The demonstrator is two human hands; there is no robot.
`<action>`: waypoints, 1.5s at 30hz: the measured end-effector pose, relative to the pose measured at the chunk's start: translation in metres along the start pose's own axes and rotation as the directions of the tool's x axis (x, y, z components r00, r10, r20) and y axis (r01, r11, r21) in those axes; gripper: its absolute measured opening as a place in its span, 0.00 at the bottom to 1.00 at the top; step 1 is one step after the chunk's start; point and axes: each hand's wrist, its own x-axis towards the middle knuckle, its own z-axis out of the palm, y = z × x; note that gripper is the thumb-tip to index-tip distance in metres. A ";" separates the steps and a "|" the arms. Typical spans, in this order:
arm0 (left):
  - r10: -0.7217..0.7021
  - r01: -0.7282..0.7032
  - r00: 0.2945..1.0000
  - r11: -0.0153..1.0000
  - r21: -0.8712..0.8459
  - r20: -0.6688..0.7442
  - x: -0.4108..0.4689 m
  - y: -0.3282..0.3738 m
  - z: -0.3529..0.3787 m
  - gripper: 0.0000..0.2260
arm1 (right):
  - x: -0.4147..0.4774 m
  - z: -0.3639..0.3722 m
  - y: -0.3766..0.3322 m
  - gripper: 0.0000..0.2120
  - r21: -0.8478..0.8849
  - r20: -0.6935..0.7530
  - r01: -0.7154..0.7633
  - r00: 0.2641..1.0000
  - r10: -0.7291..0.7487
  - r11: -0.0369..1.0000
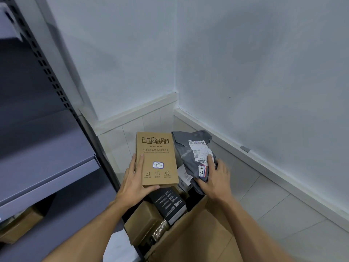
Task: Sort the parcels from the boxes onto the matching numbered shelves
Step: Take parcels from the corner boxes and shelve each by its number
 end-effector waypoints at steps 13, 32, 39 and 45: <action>0.132 -0.131 0.991 0.991 0.017 -0.026 -0.028 0.021 -0.051 0.58 | -0.058 -0.055 -0.030 0.55 -0.060 -0.120 -0.038 0.992 0.031 0.997; 0.246 -0.244 0.964 0.969 0.037 -0.097 -0.120 0.023 -0.130 0.59 | -0.154 -0.099 -0.103 0.37 -0.086 -0.244 -0.016 0.970 -0.006 0.996; 0.171 -0.162 0.979 0.983 0.082 -0.111 -0.139 0.019 -0.137 0.59 | -0.145 -0.114 -0.112 0.41 0.095 -0.312 0.101 0.948 -0.067 0.990; 0.062 -0.052 0.994 0.992 0.114 -0.085 -0.152 0.024 -0.132 0.59 | -0.138 -0.140 -0.131 0.37 0.199 -0.443 0.239 0.887 -0.131 0.950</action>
